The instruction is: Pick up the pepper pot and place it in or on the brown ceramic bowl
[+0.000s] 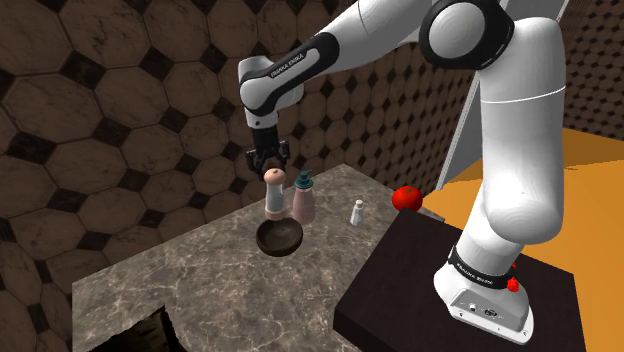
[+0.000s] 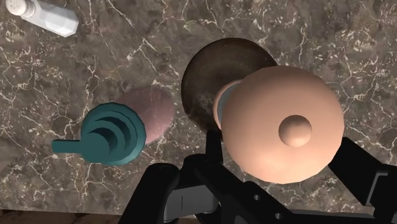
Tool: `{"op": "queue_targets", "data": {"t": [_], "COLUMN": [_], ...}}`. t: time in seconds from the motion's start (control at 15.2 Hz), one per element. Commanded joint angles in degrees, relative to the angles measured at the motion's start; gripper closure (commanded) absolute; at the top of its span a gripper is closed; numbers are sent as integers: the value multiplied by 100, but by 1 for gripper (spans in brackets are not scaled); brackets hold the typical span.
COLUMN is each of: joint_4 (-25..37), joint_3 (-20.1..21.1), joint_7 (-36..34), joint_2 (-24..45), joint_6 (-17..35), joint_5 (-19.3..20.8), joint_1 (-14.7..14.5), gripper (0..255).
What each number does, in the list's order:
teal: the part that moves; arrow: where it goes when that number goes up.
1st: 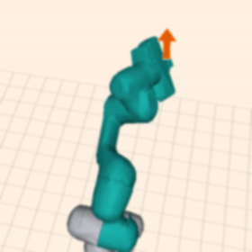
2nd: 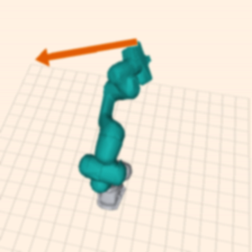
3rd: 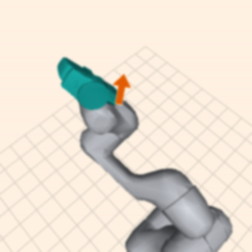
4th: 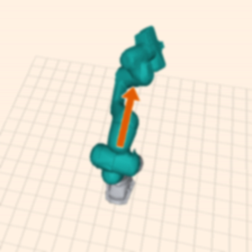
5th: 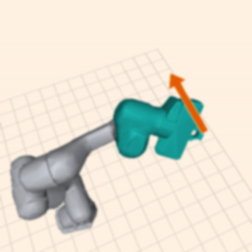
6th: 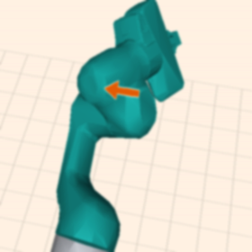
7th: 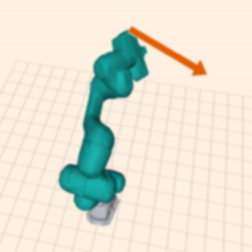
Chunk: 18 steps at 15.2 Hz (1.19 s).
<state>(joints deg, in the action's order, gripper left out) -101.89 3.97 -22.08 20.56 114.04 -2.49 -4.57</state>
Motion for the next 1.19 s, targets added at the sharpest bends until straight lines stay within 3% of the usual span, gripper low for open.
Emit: {"op": "queue_targets", "data": {"t": [0.0, 0.79, 1.12], "joint_4": [-48, -310, -310], "joint_3": [0, -11, -11], "joint_7": [2, 29, 29], "joint_2": [85, 599, 599], "joint_6": [136, 911, 911], "joint_5": [2, 17, 17], "joint_1": [-4, -18, -18], "gripper": [255, 255, 255]}}
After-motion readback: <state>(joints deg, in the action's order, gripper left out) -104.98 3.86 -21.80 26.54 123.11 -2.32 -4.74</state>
